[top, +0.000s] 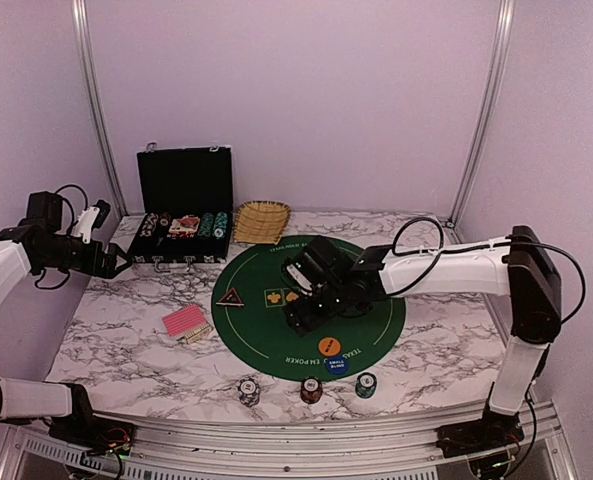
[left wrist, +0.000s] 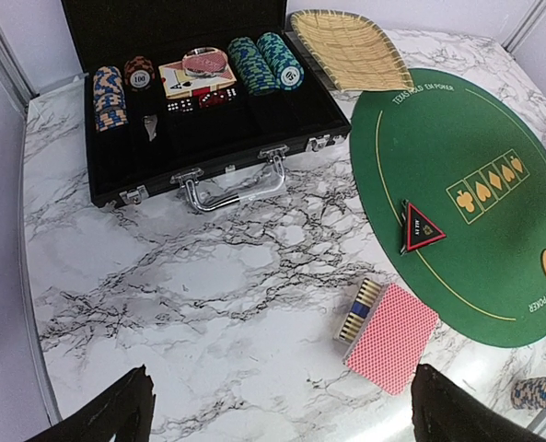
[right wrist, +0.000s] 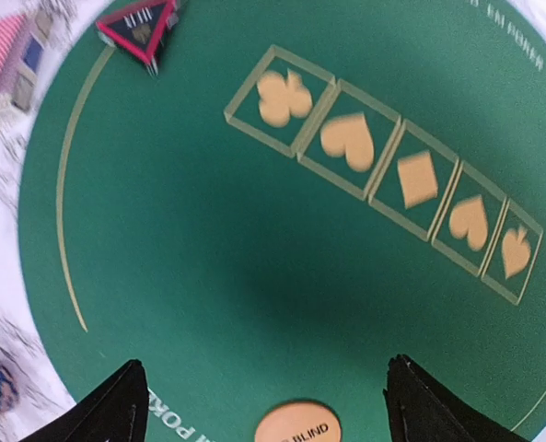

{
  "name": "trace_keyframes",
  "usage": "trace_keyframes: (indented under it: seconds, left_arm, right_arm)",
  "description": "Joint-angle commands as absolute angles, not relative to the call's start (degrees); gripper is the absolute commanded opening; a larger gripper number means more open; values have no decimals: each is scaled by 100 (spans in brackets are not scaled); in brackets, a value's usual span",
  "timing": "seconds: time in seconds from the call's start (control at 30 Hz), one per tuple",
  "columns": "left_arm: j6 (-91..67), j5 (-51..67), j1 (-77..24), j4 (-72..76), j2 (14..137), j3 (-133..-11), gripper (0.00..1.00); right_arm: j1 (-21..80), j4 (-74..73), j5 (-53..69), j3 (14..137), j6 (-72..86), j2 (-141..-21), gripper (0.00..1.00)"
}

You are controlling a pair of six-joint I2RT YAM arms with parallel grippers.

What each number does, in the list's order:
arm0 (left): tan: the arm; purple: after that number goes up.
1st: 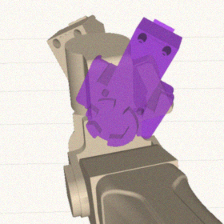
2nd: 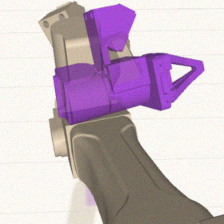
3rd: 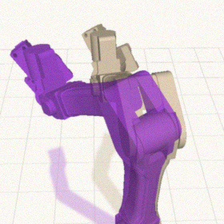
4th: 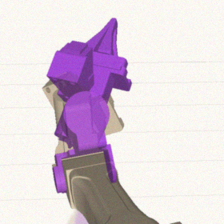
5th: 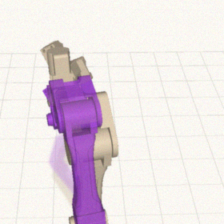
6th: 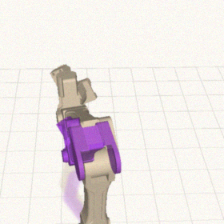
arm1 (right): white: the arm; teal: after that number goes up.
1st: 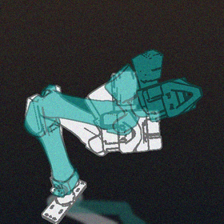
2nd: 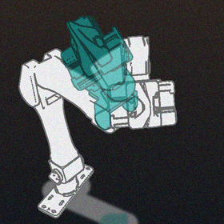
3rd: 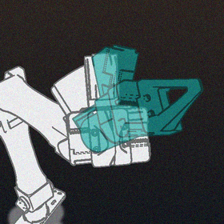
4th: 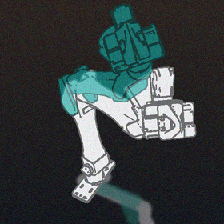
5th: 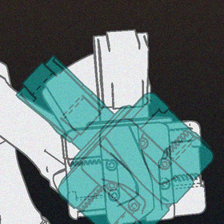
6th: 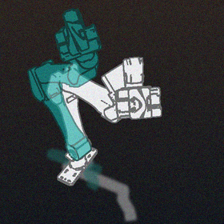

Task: Distribute texas hold em gaming equipment

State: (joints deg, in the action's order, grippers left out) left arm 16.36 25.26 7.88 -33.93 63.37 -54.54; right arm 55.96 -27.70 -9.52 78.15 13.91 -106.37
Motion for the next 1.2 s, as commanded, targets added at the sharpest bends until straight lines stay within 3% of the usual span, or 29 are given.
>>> trace_keyframes:
  seconds: [0.0,0.33,1.17]
  left_arm:
    - [1759,2609,809,-3603,6237,-5669,99]
    - [1743,2621,809,-3634,6162,-5702,99]
    - [1699,2689,809,-3637,6073,-5763,99]
  right_arm:
    - [5604,-3440,-1047,6875,2102,-10318,87]
    - [5658,-3301,-847,6275,2352,-10001,86]
    - [5456,-2720,-677,6295,2557,-10522,55]
